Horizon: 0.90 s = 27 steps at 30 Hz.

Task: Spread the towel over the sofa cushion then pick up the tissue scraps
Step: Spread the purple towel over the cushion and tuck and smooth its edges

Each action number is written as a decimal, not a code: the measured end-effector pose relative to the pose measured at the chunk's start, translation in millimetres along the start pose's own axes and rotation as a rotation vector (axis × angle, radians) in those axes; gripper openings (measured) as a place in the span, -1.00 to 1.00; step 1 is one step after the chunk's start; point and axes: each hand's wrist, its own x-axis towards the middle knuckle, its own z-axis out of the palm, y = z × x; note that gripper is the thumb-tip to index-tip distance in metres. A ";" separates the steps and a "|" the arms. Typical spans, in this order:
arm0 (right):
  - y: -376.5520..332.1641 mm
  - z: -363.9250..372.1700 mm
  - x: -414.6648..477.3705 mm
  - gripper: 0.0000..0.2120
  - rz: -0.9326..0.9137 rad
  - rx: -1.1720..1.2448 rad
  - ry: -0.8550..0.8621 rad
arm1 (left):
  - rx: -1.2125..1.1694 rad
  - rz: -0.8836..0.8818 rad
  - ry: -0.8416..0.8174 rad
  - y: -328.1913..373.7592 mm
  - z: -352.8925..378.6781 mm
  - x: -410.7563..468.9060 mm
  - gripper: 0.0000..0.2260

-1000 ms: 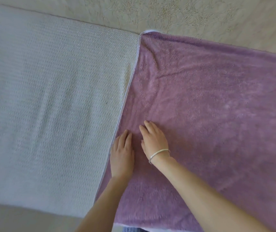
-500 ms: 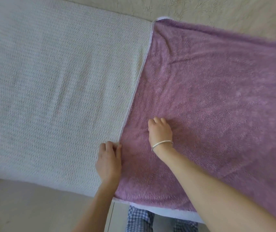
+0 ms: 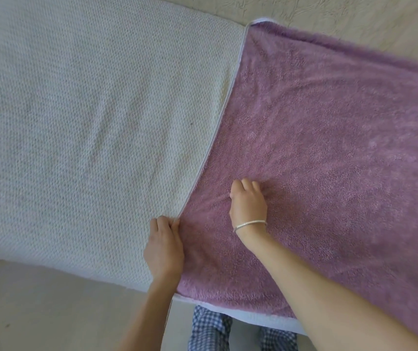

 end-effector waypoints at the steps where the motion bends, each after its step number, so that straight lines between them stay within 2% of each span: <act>1: 0.3 0.4 -1.5 -0.63 0.005 0.001 -0.005 | -0.002 -0.016 -0.009 0.2 0.4 -0.6 -0.75; 4: 5.6 -2.1 1.4 -0.65 -0.011 0.009 0.008 | -0.014 -0.023 -0.051 0.2 -2.1 0.5 -0.74; 8: 15.2 -11.8 -29.9 -0.70 -0.096 0.142 -0.020 | 0.003 0.018 -0.130 -11.3 -12.5 -6.8 -0.75; 12: 25.0 -22.9 -81.4 -0.76 -0.106 0.086 -0.284 | 0.111 0.064 -0.227 -18.0 -12.6 -33.1 -0.75; 13: 24.2 -21.6 -90.1 -0.73 -0.097 0.093 -0.307 | 0.129 0.074 -0.241 -18.5 -11.0 -39.7 -0.75; 16: 19.5 -19.5 -100.3 -0.56 -0.137 0.012 -0.278 | 0.158 0.069 -0.226 -19.5 -7.5 -50.0 -0.73; 18: 19.8 -16.0 -101.3 -0.53 -0.197 0.012 -0.219 | 0.173 0.071 -0.229 -21.9 -6.4 -51.5 -0.72; 22: 15.1 -7.1 -101.3 -0.61 -0.307 -0.046 -0.157 | 0.186 0.100 -0.212 -33.9 -12.3 -45.9 -0.71; 27: 1.3 0.9 -100.0 -0.64 -0.262 -0.045 -0.176 | 0.236 0.106 -0.185 -41.4 -15.8 -43.2 -0.72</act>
